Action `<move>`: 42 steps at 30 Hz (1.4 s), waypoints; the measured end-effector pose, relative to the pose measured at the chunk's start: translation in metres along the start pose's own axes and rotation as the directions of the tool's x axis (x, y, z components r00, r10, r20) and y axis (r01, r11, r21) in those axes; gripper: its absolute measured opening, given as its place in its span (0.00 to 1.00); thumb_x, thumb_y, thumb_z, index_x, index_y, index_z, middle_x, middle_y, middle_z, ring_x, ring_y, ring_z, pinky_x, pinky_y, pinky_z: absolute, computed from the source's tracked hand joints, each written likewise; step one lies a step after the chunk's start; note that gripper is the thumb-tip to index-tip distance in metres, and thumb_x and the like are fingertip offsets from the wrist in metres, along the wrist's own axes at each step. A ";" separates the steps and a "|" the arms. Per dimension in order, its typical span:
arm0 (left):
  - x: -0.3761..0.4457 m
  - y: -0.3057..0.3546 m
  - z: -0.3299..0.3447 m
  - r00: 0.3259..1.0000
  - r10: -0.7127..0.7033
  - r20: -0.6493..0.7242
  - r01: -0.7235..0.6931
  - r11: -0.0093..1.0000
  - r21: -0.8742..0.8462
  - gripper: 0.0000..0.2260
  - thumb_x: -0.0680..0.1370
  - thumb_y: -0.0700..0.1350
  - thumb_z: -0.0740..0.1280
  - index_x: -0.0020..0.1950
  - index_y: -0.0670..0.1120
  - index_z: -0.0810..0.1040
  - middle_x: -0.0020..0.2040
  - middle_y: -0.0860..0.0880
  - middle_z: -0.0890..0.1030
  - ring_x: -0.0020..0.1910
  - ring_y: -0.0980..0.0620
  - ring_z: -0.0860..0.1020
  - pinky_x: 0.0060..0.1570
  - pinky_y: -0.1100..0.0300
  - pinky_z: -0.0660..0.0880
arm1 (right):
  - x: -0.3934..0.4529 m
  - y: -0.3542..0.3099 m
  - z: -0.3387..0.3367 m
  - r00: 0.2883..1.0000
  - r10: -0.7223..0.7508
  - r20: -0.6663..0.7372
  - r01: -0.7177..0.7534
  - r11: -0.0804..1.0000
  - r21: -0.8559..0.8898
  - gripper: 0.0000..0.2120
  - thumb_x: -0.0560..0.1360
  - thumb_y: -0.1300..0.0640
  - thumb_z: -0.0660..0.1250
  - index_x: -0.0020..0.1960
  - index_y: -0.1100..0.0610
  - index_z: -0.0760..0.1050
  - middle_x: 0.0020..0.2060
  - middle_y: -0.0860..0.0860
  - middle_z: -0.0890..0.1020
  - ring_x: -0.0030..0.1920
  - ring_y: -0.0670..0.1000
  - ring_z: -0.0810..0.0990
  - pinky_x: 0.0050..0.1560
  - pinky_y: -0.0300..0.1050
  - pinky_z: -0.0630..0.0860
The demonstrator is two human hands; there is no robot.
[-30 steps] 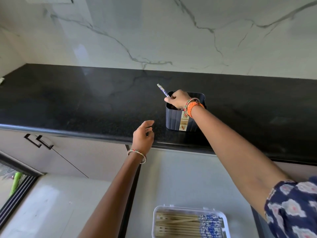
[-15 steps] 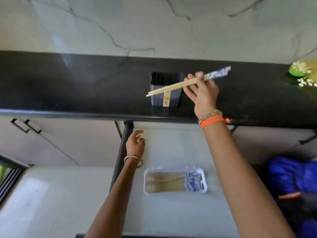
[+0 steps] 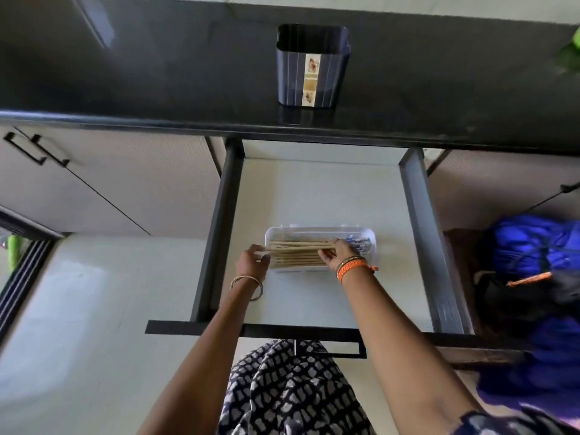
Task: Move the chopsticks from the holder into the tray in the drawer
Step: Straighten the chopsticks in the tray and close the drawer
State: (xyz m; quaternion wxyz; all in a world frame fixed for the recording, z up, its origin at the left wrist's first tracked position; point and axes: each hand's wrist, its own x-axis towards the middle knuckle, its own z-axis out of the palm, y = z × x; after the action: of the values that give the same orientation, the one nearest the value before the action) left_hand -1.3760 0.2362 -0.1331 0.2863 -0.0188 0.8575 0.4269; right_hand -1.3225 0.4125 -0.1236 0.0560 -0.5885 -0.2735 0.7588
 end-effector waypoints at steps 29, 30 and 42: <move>-0.018 -0.019 0.022 0.991 0.020 0.136 -0.038 0.990 0.134 0.10 0.74 0.31 0.60 0.36 0.42 0.75 0.35 0.42 0.77 0.40 0.45 0.75 0.39 0.56 0.72 | -0.013 -0.015 -0.110 0.751 -0.643 0.151 0.287 0.111 -0.951 0.25 0.77 0.69 0.59 0.71 0.54 0.69 0.64 0.62 0.77 0.62 0.64 0.77 0.63 0.54 0.74; -0.021 -0.020 0.023 0.993 0.000 0.120 -0.019 0.987 0.160 0.08 0.74 0.31 0.60 0.40 0.39 0.77 0.39 0.39 0.78 0.42 0.42 0.77 0.43 0.54 0.74 | -0.018 -0.015 -0.112 0.764 -0.626 0.154 0.285 0.114 -0.952 0.25 0.77 0.70 0.58 0.72 0.55 0.69 0.65 0.62 0.76 0.62 0.64 0.76 0.63 0.54 0.74; -0.152 0.000 -0.006 0.808 0.351 0.474 -0.568 0.677 0.468 0.14 0.72 0.42 0.71 0.58 0.47 0.80 0.55 0.47 0.82 0.50 0.51 0.79 0.54 0.65 0.70 | -0.137 0.023 -0.167 0.673 -0.194 0.714 0.556 -0.504 -0.661 0.14 0.74 0.44 0.65 0.48 0.52 0.82 0.42 0.51 0.84 0.46 0.54 0.82 0.41 0.44 0.73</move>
State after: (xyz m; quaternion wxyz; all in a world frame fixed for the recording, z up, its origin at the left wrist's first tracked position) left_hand -1.2520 0.2000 -0.0532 0.3044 0.3659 0.8577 0.1944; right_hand -1.1214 0.3953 -0.0430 -0.1676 -0.1338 -0.9556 0.2019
